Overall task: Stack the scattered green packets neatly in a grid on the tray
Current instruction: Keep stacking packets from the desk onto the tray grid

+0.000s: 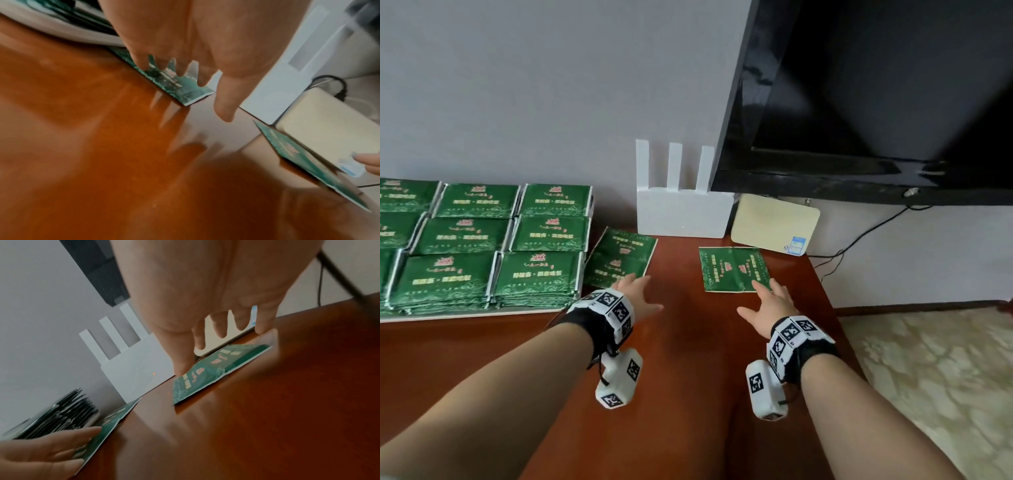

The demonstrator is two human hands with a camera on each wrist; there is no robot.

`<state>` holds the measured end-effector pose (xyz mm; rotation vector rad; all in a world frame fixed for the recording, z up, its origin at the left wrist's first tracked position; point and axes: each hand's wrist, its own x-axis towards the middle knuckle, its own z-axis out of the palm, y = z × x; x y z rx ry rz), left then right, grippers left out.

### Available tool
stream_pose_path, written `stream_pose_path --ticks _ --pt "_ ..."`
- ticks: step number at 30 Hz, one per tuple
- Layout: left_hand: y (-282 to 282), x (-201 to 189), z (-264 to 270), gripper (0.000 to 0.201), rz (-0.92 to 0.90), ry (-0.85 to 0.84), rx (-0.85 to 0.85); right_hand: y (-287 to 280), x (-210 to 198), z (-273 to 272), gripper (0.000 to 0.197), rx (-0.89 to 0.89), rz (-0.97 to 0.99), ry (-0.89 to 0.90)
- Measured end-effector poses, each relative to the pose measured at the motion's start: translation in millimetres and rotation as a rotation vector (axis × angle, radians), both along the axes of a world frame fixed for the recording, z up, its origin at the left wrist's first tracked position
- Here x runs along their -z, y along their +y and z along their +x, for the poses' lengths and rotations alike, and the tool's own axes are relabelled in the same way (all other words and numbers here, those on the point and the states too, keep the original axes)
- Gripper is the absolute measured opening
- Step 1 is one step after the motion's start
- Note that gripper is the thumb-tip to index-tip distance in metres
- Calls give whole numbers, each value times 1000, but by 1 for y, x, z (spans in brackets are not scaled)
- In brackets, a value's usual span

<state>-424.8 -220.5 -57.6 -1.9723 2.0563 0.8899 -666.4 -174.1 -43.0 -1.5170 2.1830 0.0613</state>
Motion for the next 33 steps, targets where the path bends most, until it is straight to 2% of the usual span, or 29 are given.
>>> stream_pose_path --ticks 5,9,14,17,20,22,26,30,33 --pt "-25 22 -7 85 35 -75 -136 -38 23 -5 66 -63 8 -30" --pt "-27 33 -8 80 -45 -145 -123 -63 44 3 67 -137 2 -101" --pt "-27 34 -8 50 -132 -118 -47 -65 68 16 66 -228 -28 34" --pt "-27 34 -8 29 -139 -91 -10 -64 67 12 58 -273 -63 -5" --pt "-23 36 -8 21 -87 -101 61 -58 59 2 50 -326 -32 -42" --pt "-20 37 -4 15 -67 -65 30 -52 55 -2 45 -360 3 -55" --pt "-16 33 2 23 15 112 -113 -42 42 -5 26 -440 111 -61" --pt "-4 30 1 23 60 17 -41 -31 31 -4 26 -523 162 -23" --pt "0 25 -5 24 92 -96 130 -19 34 -3 21 -547 164 -79"
